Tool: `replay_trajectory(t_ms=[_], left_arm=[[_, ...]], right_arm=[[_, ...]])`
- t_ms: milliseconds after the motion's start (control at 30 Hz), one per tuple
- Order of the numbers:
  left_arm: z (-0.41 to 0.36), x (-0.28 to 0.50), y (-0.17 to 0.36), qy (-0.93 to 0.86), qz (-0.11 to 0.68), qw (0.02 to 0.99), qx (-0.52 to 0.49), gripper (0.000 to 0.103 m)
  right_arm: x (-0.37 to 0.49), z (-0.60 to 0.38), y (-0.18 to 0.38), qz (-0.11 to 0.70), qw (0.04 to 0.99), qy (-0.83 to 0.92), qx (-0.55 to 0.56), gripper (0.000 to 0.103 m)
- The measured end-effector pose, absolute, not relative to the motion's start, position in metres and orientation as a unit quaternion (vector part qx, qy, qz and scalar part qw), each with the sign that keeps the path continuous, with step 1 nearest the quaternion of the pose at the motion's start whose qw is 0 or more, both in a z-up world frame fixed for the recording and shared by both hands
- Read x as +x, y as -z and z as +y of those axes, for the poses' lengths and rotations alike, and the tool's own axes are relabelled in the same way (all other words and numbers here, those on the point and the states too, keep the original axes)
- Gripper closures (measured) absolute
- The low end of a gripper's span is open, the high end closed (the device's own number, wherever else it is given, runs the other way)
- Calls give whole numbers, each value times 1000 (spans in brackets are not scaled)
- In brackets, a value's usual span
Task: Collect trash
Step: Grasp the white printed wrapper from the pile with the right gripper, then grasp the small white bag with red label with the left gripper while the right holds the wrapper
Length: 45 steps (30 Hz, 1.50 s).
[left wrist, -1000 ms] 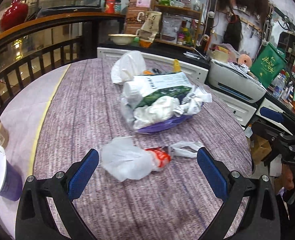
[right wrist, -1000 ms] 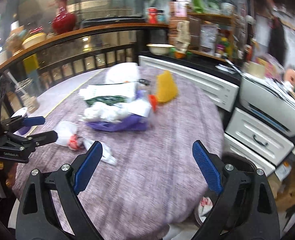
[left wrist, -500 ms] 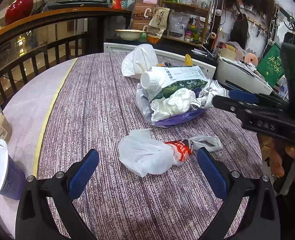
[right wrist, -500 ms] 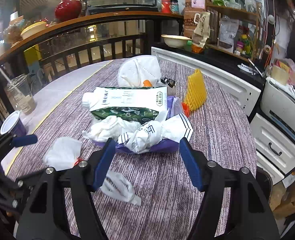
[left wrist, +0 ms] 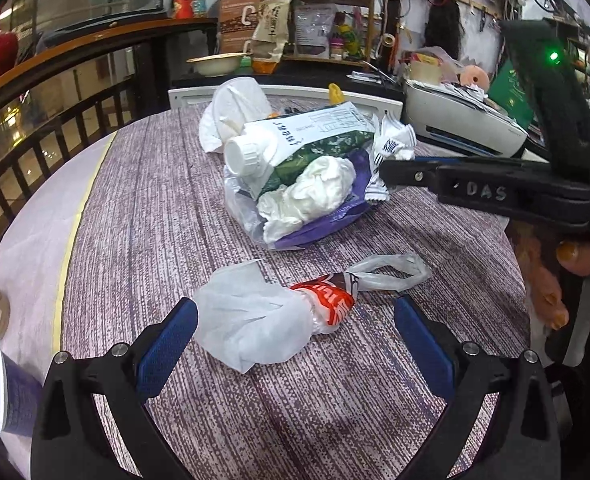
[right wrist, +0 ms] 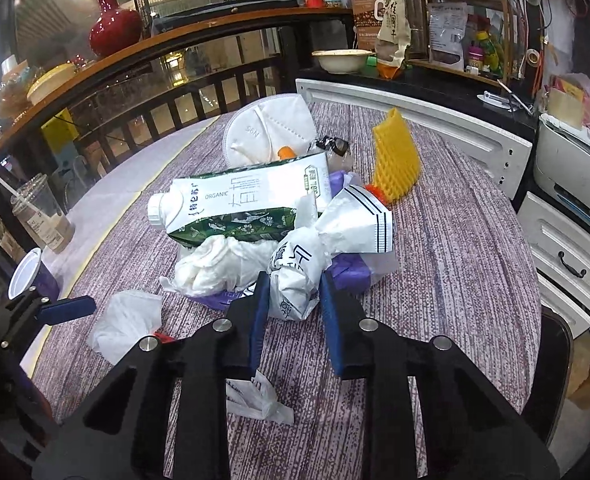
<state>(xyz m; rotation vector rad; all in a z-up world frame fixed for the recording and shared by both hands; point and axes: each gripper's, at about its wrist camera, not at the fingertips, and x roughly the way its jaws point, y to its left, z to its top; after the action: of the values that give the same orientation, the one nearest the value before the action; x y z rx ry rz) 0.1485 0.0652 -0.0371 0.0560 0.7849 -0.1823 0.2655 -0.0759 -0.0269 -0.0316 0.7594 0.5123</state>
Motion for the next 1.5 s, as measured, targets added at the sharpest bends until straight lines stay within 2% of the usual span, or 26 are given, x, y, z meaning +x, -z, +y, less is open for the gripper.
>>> replay_trajectory(t_ms=[133, 300, 500, 767, 967, 1500], left_arm=[[59, 156, 41, 95, 391, 914, 58, 6], [44, 168, 44, 119, 397, 904, 104, 13], [39, 182, 59, 126, 424, 888, 126, 32], [52, 182, 64, 101, 427, 895, 81, 62], [57, 179, 61, 90, 421, 901, 52, 76], [33, 147, 35, 123, 387, 914, -5, 79]], right_arm=[[254, -88, 16, 349, 904, -248, -18, 77], [244, -105, 12, 346, 906, -243, -16, 77], [236, -130, 12, 348, 909, -230, -3, 77], [230, -159, 10, 345, 915, -210, 15, 77], [223, -174, 13, 345, 917, -199, 22, 77], [193, -236, 16, 332, 931, -147, 32, 77]])
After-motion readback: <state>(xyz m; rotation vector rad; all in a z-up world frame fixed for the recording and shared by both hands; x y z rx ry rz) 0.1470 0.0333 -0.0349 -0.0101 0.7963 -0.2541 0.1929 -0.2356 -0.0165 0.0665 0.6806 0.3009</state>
